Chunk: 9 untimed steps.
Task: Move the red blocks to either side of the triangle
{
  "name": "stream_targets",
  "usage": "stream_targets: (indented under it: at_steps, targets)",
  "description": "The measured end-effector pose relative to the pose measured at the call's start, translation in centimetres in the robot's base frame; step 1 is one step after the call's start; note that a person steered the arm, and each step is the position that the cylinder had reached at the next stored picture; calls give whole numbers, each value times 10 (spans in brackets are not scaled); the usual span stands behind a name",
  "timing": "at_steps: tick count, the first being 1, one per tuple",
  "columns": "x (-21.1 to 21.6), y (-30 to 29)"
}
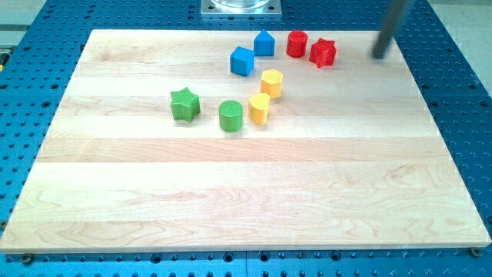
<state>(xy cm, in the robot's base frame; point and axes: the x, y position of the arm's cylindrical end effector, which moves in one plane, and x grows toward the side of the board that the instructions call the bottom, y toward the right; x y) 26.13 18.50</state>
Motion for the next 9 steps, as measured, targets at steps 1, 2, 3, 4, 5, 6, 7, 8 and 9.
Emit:
stream_targets:
  at_steps: [1, 2, 3, 4, 5, 6, 7, 8, 9]
  targets:
    - [9, -85]
    - [39, -104]
    - [44, -53]
    - [-9, 0]
    - [-69, -9]
    - [-69, -26]
    - [-69, -52]
    - [-70, -87]
    - [-63, -122]
